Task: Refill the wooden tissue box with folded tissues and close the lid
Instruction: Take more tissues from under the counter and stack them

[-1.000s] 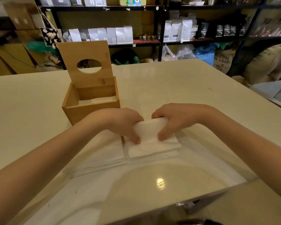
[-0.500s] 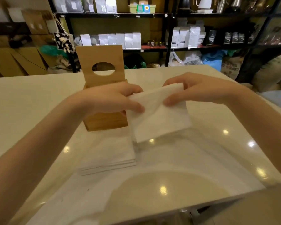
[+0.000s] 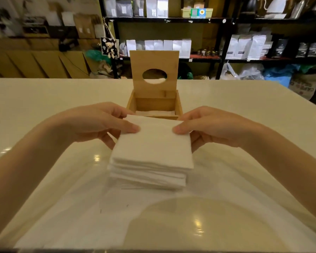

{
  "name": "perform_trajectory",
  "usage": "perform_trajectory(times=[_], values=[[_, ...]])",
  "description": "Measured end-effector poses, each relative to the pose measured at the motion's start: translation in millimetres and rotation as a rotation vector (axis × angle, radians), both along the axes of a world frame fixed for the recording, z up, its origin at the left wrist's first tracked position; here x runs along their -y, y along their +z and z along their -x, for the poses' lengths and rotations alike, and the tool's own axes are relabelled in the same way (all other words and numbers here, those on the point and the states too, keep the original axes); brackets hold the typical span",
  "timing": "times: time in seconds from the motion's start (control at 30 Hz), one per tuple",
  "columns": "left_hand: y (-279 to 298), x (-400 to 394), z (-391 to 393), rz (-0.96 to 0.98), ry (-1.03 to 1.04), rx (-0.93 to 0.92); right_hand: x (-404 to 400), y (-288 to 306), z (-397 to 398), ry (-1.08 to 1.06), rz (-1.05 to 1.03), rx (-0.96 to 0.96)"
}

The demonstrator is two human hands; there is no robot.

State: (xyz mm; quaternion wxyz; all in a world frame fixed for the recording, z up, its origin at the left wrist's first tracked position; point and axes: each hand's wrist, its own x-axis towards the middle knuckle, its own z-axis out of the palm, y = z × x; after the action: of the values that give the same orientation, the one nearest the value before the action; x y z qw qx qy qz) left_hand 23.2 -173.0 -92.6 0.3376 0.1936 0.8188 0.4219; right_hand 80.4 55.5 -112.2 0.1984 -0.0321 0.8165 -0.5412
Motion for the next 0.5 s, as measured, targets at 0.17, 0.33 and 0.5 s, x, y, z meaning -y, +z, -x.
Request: perform_trajectory(times=[0.17, 0.33, 0.5], values=[[-22.8, 2.0, -1.5, 0.125, 0.078, -0.048, 10.0, -18.6, 4.0, -0.017, -0.102, -0.05], [-32.9, 0.5, -7.6, 0.231, 0.092, -0.188, 17.5, -28.8, 0.9, -0.059, -0.237, -0.195], [-46.1, 5.6, -8.5, 0.345, 0.03, -0.429, 20.8, -35.5, -7.9, -0.081, -0.498, -0.381]])
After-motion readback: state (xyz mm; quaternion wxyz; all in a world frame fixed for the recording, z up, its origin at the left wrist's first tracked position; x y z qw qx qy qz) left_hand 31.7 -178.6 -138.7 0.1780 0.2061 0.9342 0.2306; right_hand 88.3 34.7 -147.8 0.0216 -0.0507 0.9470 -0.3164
